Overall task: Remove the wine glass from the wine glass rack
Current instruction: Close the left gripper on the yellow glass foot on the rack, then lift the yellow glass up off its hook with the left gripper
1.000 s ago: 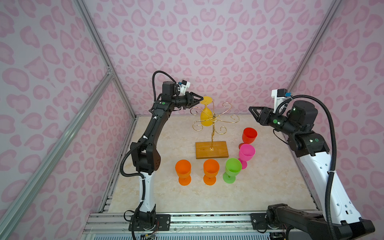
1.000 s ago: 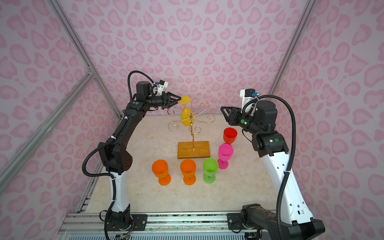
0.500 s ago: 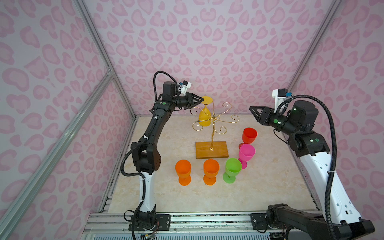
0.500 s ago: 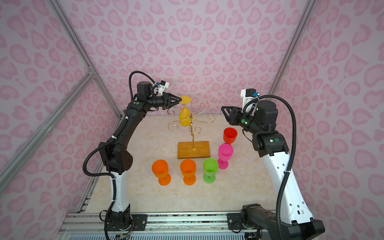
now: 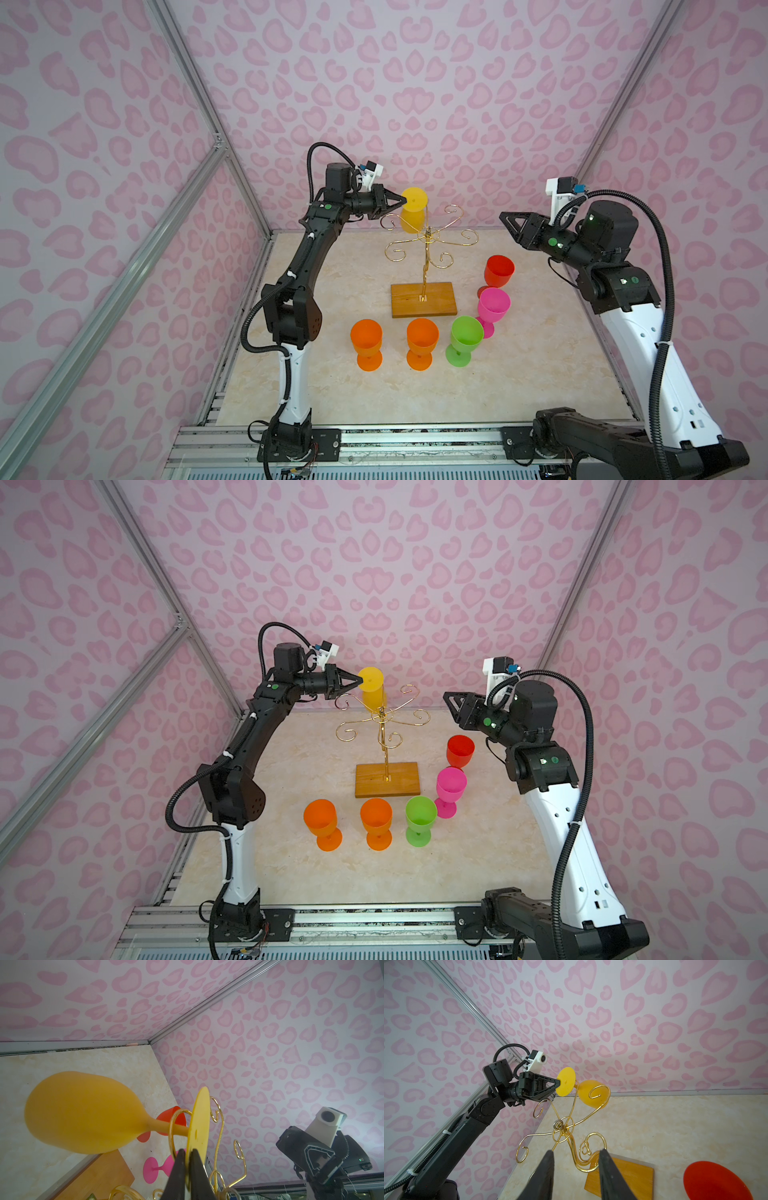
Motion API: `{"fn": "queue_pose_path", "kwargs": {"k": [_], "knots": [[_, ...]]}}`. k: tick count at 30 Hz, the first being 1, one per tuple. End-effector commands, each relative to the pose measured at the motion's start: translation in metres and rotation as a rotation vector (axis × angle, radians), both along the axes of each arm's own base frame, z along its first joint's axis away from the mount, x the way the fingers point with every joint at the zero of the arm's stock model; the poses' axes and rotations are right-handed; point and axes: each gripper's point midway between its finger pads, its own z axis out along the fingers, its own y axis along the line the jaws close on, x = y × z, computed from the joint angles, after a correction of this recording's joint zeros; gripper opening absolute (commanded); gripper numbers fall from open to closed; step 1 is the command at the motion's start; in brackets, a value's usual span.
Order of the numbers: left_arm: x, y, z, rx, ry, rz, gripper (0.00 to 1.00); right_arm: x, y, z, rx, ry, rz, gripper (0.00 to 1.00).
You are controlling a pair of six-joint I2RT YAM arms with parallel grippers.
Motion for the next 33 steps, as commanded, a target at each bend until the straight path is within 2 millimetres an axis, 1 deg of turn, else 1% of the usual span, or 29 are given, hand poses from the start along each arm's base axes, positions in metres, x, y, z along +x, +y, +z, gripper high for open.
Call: {"fn": "queue_pose_path", "kwargs": {"k": [1, 8, 9, 17, 21, 28, 33], "knots": [[0.000, 0.000, 0.011, -0.021, -0.040, -0.016, 0.07, 0.002, 0.003, 0.007, 0.021, -0.029, 0.020, 0.37], [-0.002, 0.002, 0.022, -0.050, -0.041, -0.024, 0.03, 0.001, 0.002, 0.008, 0.022, -0.031, 0.018, 0.37], [-0.002, 0.002, 0.023, -0.054, -0.040, -0.025, 0.03, 0.004, 0.002, -0.004, 0.020, -0.003, 0.018, 0.37], [-0.002, 0.000, 0.035, -0.109, -0.021, -0.048, 0.02, 0.004, -0.001, -0.008, 0.026, 0.002, 0.014, 0.36], [-0.003, -0.003, 0.036, -0.119, -0.013, -0.057, 0.02, 0.005, -0.001, -0.009, 0.028, 0.004, 0.013, 0.37], [-0.010, -0.012, 0.030, -0.118, -0.002, -0.099, 0.02, 0.005, -0.002, -0.010, 0.031, 0.007, 0.014, 0.37], [-0.012, -0.016, 0.026, -0.114, 0.006, -0.109, 0.02, 0.005, -0.002, -0.013, 0.034, 0.011, 0.015, 0.36]]}}
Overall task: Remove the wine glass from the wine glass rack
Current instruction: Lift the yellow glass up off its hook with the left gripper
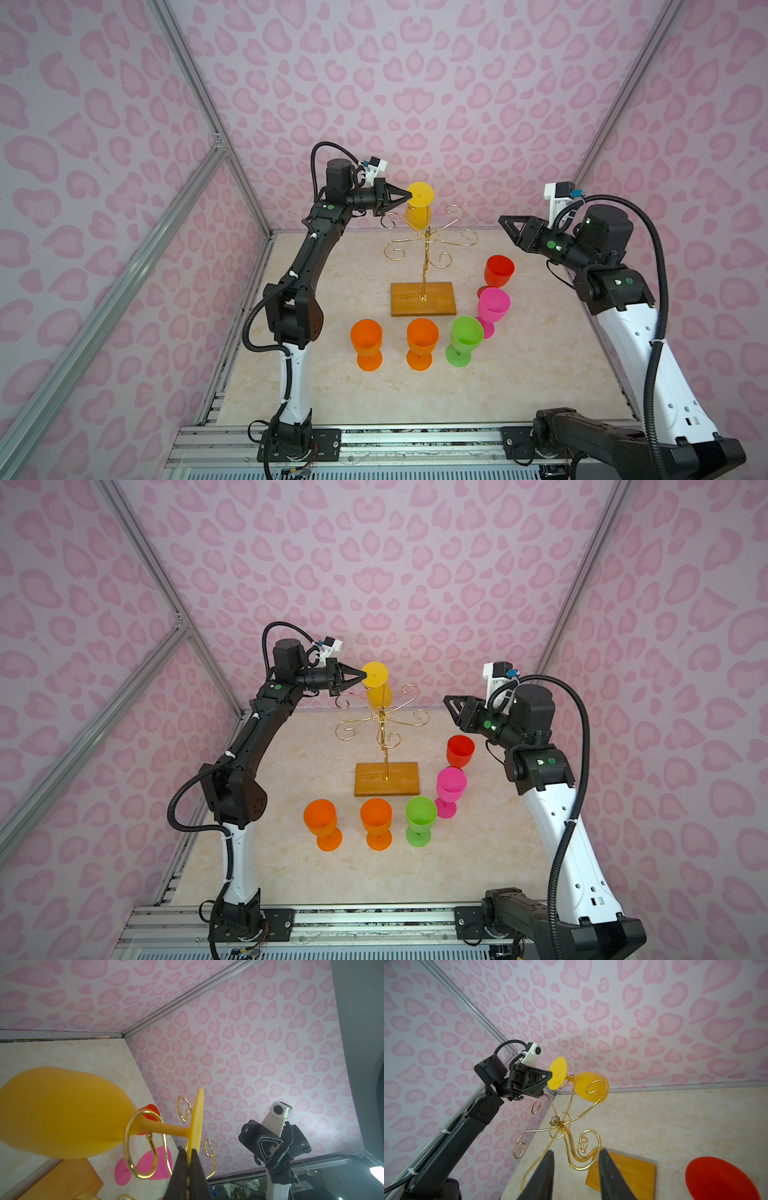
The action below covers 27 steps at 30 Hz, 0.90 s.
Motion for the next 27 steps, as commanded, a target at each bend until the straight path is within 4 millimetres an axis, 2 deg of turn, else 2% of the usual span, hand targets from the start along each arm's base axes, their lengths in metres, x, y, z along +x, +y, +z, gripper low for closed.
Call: {"fn": "queue_pose_path", "kwargs": {"k": [1, 17, 27], "knots": [[0.000, -0.003, -0.001, -0.009, -0.035, -0.026, 0.02, 0.000, 0.001, 0.004, 0.010, -0.020, 0.010, 0.36], [-0.020, -0.002, 0.000, 0.001, -0.055, -0.088, 0.02, -0.001, -0.001, 0.001, 0.014, -0.017, 0.007, 0.36], [-0.022, 0.006, 0.004, -0.002, -0.084, -0.101, 0.01, -0.003, -0.004, 0.003, 0.013, -0.019, -0.001, 0.36]]}}
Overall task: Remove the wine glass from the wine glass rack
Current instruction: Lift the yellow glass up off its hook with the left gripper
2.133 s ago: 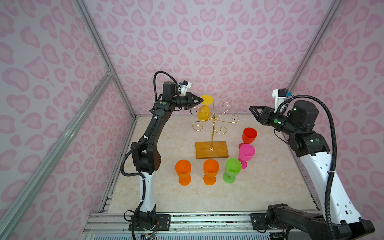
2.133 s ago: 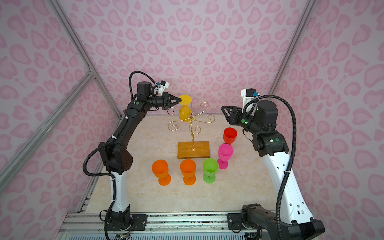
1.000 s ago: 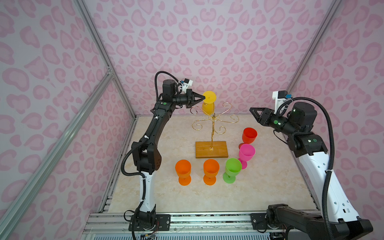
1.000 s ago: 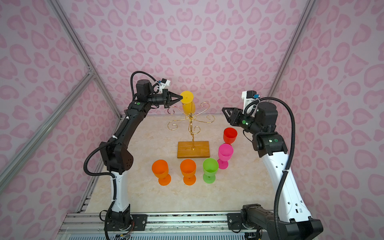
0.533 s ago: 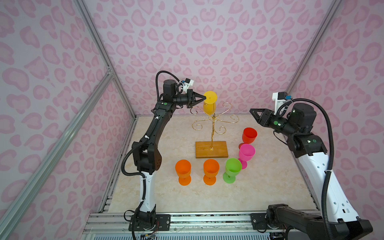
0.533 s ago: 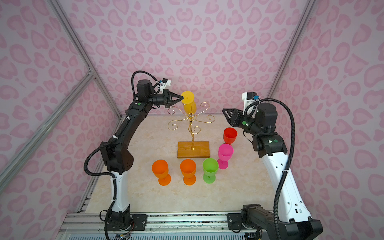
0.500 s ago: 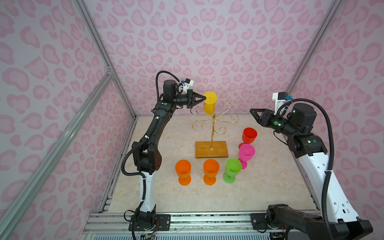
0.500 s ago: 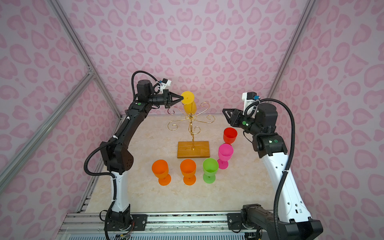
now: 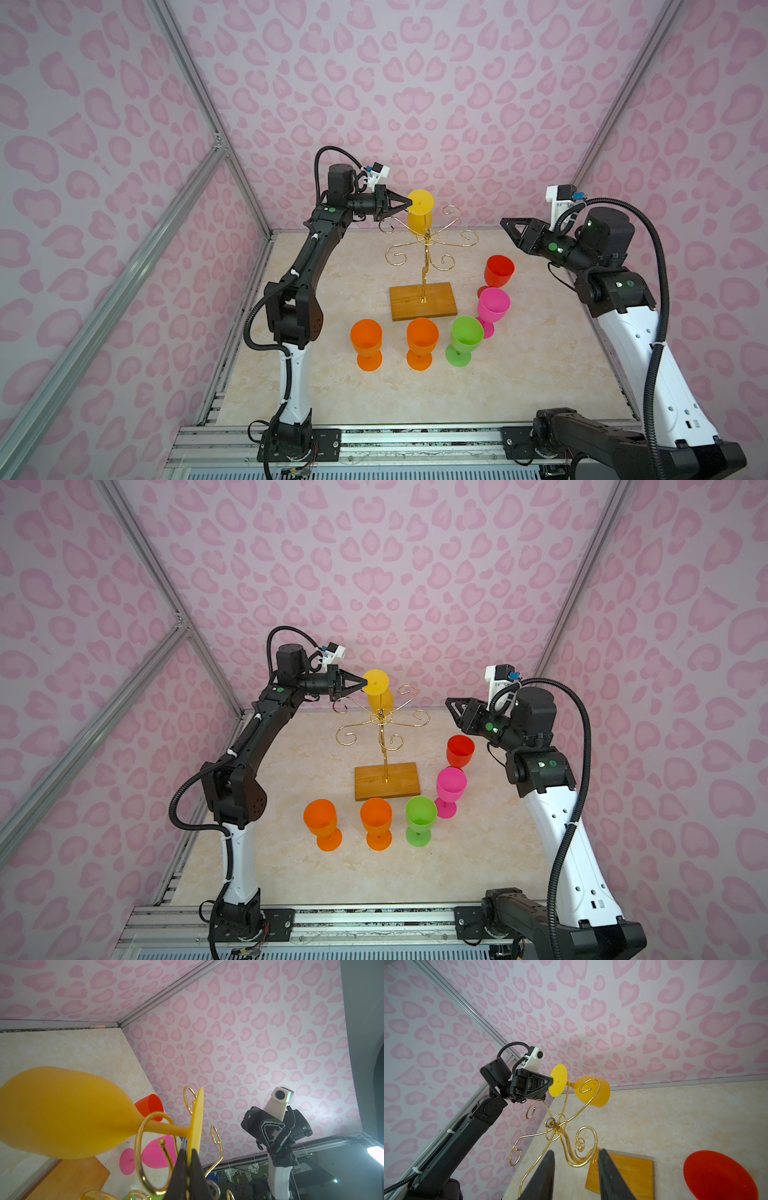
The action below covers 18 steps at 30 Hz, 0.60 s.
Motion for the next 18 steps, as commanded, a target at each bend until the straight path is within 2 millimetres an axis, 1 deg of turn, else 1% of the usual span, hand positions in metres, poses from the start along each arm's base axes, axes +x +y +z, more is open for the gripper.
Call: {"fn": "queue_pose_path", "kwargs": {"k": [1, 7, 11, 18], "knots": [[-0.014, 0.007, 0.023, -0.017, -0.075, -0.032, 0.02, 0.000, 0.001, 0.005, 0.003, -0.025, 0.009, 0.36], [-0.015, 0.017, 0.030, -0.029, -0.095, -0.054, 0.02, 0.000, 0.000, 0.005, 0.003, -0.025, 0.009, 0.36], [-0.017, 0.019, 0.031, -0.035, -0.111, -0.076, 0.01, 0.001, 0.000, 0.004, 0.003, -0.024, 0.010, 0.36], [-0.017, 0.021, 0.027, -0.037, -0.111, -0.098, 0.02, 0.002, -0.001, 0.004, 0.003, -0.020, 0.006, 0.36]]}}
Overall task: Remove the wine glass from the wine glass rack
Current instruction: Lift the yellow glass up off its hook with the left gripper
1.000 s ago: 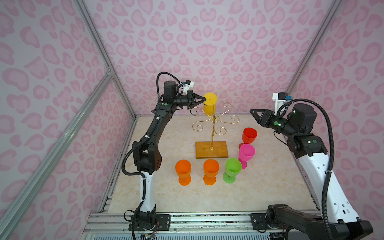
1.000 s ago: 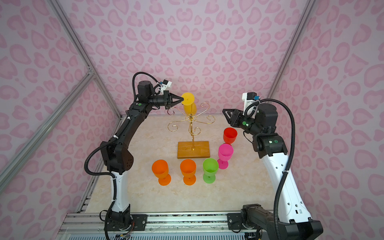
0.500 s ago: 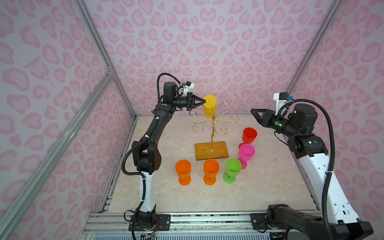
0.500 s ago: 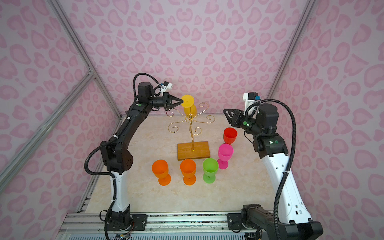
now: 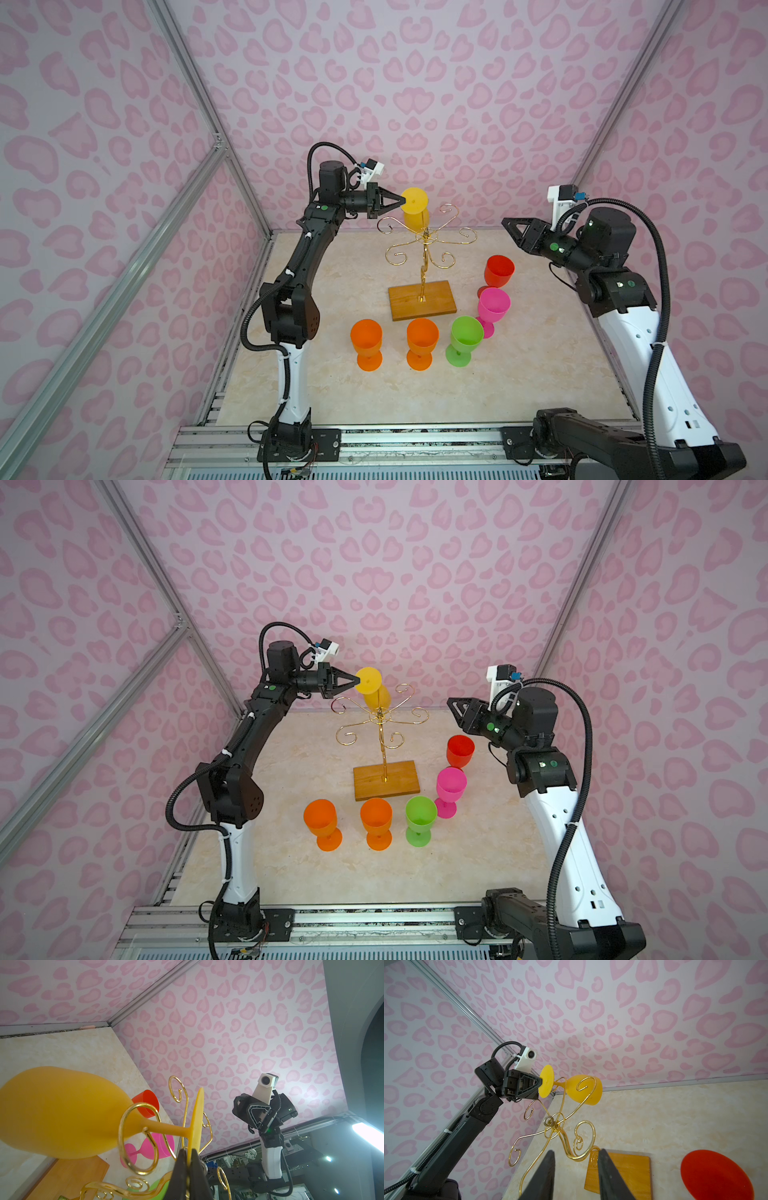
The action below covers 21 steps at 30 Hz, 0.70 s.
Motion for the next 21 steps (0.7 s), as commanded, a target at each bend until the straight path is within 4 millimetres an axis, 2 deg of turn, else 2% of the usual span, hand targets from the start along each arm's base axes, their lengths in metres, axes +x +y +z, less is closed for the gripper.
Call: {"fn": "queue_pose_path", "kwargs": {"k": [1, 21], "knots": [[-0.011, 0.002, 0.015, -0.014, -0.061, -0.039, 0.02, 0.001, 0.001, 0.004, 0.001, -0.023, 0.011, 0.36], [-0.009, 0.008, -0.001, -0.012, -0.050, -0.068, 0.01, 0.005, -0.001, -0.002, 0.004, -0.008, 0.009, 0.35]]}}
